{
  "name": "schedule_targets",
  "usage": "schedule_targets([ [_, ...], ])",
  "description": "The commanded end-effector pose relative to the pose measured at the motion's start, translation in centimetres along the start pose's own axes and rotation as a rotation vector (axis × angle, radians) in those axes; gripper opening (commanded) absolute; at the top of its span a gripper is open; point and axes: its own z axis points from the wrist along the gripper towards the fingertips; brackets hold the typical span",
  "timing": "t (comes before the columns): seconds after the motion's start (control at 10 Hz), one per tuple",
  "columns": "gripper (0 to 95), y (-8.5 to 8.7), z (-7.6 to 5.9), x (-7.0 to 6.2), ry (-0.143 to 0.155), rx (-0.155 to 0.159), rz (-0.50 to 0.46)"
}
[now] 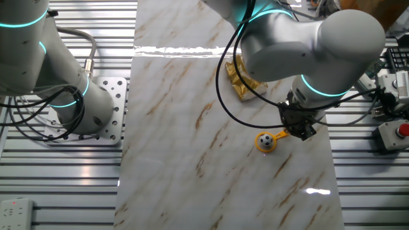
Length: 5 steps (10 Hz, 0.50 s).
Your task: Remove the bubble ring from the ball
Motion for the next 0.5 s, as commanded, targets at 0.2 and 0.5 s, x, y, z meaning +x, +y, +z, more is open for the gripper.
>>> schedule_targets([
  [0.2,19.0,0.06,0.02,0.04,-0.002,0.004,-0.020],
  [0.5,19.0,0.08,0.12,0.08,-0.007,0.005,-0.043],
])
